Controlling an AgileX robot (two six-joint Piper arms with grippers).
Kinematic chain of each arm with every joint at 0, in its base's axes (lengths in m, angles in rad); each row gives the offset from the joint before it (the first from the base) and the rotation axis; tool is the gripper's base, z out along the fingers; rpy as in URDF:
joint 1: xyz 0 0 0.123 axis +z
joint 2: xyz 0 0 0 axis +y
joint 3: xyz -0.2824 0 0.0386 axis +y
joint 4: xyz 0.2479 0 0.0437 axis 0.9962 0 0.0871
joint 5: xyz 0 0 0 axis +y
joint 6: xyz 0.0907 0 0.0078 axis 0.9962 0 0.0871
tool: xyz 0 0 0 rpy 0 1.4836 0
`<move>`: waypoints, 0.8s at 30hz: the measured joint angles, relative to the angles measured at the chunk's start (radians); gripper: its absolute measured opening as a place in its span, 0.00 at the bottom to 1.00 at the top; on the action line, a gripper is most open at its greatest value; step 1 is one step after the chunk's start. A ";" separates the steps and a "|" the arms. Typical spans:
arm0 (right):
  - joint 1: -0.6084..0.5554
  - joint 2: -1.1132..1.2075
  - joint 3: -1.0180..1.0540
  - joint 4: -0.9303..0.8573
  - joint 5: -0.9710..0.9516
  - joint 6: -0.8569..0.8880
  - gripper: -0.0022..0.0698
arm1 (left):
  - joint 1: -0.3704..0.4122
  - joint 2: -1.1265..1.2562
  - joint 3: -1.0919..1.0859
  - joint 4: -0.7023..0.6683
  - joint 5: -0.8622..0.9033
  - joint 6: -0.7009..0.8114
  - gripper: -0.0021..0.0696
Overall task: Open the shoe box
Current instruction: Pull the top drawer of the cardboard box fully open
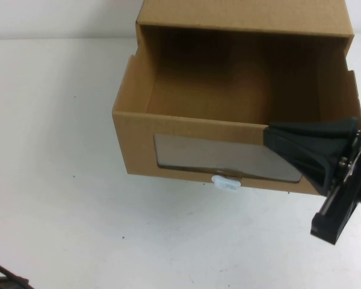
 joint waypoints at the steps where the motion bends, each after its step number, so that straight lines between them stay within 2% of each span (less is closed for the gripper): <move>1: -0.005 0.008 0.000 0.001 0.018 0.000 0.00 | 0.000 0.000 0.000 0.000 0.000 0.000 0.02; 13: -0.011 0.097 0.000 -0.014 0.179 0.002 0.00 | 0.000 0.000 0.000 0.000 0.001 -0.002 0.02; 24: -0.011 0.102 0.000 -0.016 0.087 0.002 0.00 | 0.000 0.000 0.000 0.002 0.002 -0.002 0.02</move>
